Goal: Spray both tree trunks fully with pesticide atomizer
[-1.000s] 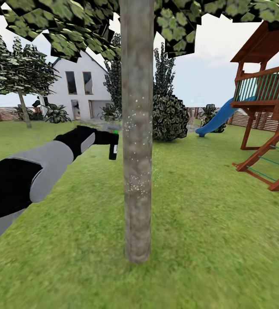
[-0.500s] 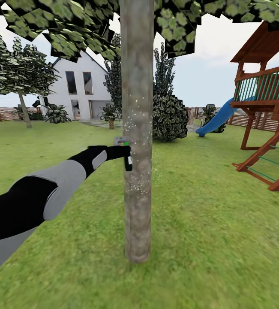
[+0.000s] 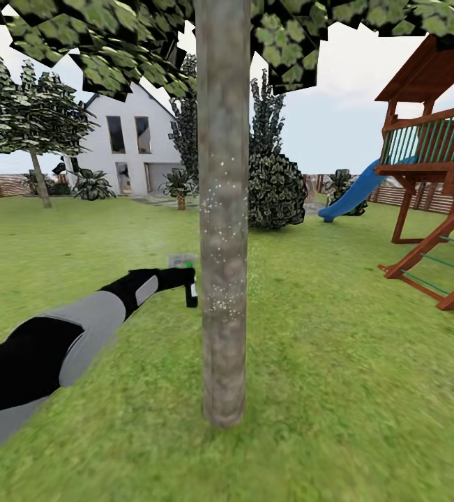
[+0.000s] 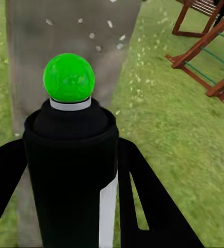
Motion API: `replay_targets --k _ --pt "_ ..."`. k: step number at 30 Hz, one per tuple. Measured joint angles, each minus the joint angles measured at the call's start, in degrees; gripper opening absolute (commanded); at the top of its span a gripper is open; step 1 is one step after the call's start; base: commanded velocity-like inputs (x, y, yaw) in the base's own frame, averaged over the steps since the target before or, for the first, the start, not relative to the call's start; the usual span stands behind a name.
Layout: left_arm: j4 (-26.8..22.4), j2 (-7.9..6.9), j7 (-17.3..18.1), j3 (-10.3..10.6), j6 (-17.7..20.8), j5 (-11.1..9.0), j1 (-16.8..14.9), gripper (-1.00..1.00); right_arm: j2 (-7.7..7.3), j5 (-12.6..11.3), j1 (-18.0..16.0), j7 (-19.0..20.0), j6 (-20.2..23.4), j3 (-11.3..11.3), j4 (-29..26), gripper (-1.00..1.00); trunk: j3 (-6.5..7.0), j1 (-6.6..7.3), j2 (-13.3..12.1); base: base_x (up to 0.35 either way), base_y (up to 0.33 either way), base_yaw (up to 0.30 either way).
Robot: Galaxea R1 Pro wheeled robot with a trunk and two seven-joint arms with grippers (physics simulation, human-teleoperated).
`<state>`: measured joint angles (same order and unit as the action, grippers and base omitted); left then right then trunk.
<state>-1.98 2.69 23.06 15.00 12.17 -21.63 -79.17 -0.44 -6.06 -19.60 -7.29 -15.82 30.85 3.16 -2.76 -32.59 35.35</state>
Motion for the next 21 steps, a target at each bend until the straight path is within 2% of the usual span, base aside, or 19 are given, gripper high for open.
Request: replay_targets --k 2,3,5,7,10,13,17,21 --pt "-0.4 -3.71 -0.1 0.2 0.0 0.1 0.0 -1.00 0.00 0.0 0.0 0.0 0.0 0.0 0.0 1.00 0.00 0.00 0.0 0.000 0.000 0.000" --pt "-0.5 -5.09 -0.1 0.2 0.1 0.0 0.1 -1.00 0.00 0.0 0.0 0.0 0.0 0.0 0.0 1.00 0.00 0.00 0.0 0.000 0.000 0.000" --pt "-0.7 -5.88 -0.1 0.0 0.1 -0.1 0.1 -1.00 0.00 0.0 0.0 0.0 0.0 0.0 0.0 1.00 0.00 0.00 0.0 0.000 0.000 0.000" --pt "-0.1 -5.58 0.1 0.1 0.0 0.0 0.1 -1.00 0.00 0.0 0.0 0.0 0.0 0.0 0.0 1.00 0.00 0.00 0.0 0.000 0.000 0.000" --pt "0.1 -3.88 0.3 0.1 -0.1 0.1 0.2 -1.00 0.00 0.0 0.0 0.0 0.0 0.0 0.0 1.00 0.00 0.00 0.0 0.000 0.000 0.000" --pt "0.2 -2.36 -0.1 -0.2 -7.5 -0.2 0.5 -1.00 0.00 0.0 0.0 0.0 0.0 0.0 0.0 1.00 0.00 0.00 0.0 0.000 0.000 0.000" --pt "0.2 -1.38 -0.4 0.0 -11.2 -0.2 0.5 -1.00 0.00 0.0 0.0 0.0 0.0 0.0 0.0 1.00 0.00 0.00 0.0 0.000 0.000 0.000" --pt "0.2 -1.31 -4.0 0.0 -14.4 -0.1 0.5 -1.00 0.00 0.0 0.0 0.0 0.0 0.0 0.0 1.00 0.00 0.00 0.0 0.000 0.000 0.000"
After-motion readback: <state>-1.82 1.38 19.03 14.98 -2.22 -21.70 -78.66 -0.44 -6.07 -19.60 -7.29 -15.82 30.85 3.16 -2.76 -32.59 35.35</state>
